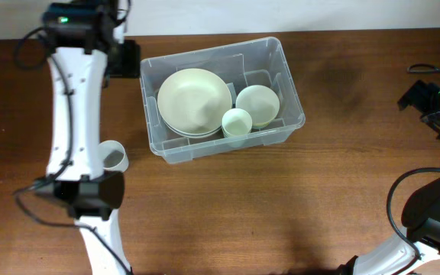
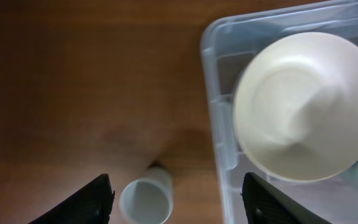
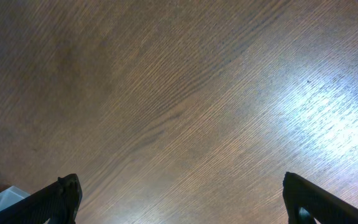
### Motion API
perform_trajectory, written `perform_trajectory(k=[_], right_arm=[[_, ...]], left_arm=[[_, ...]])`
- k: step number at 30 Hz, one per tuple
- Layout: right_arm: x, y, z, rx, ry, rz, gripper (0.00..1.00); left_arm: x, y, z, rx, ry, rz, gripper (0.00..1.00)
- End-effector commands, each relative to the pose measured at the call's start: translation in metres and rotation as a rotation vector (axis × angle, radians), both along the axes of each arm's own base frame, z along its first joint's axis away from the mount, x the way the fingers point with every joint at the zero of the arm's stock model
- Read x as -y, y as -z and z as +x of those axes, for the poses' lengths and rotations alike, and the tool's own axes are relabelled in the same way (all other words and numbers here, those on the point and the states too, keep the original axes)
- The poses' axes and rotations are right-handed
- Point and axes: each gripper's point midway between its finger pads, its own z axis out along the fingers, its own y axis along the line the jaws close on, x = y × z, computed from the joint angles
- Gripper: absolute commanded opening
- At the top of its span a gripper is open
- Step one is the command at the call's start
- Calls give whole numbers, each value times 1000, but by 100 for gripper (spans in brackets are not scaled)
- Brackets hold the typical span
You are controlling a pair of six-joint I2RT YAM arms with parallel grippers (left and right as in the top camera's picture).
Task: Pack container
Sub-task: 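Move the left gripper back to the clear cup, then grasp the clear frosted cup rim with the left gripper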
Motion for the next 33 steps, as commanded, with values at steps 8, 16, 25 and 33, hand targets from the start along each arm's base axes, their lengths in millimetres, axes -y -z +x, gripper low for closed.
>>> perform_trajectory(k=[8,16,25,33], right_arm=[[0,-4,-2,6,-3,-7,99],[1,-4,-2,7,-3,-7,99],[1,-4,-2,7,-3,-7,99],[1,-4,-2,7,-3,-7,99]], left_arm=[[-74,37,-98,-227,-404,-48,70],[-93,111,-137,-439,-545,-101,69],[-87,163,-129,-428,-538,-155,69],[-86,191,-132,-431,-534,-158,69]])
